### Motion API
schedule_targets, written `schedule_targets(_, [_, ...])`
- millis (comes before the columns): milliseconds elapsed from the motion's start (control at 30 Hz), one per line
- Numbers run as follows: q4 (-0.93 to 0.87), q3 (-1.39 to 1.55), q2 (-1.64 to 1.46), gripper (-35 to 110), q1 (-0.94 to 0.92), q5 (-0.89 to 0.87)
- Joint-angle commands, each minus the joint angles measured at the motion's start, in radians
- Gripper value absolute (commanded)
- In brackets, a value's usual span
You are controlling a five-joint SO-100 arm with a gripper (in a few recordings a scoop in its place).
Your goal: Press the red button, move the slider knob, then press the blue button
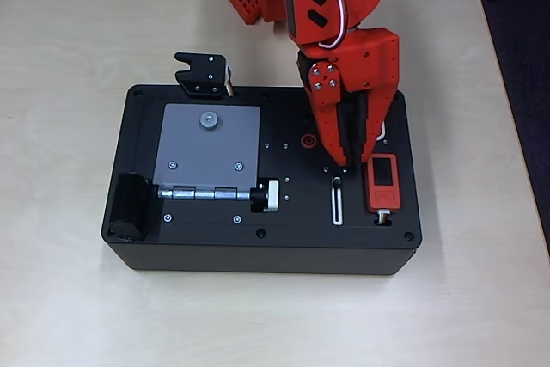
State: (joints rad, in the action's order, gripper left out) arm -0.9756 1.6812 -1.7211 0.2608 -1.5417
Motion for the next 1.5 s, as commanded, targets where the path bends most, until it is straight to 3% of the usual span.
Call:
schedule_targets(0, [-0.012,-0.012,-0.008,0,0.009,-0.031])
schedule_targets(700, [0.044,0.064,0.029,0,-0.043,-0.055])
schedule_targets(1467, [0.006,-0.129,0.161,0,-0.077,-0.023])
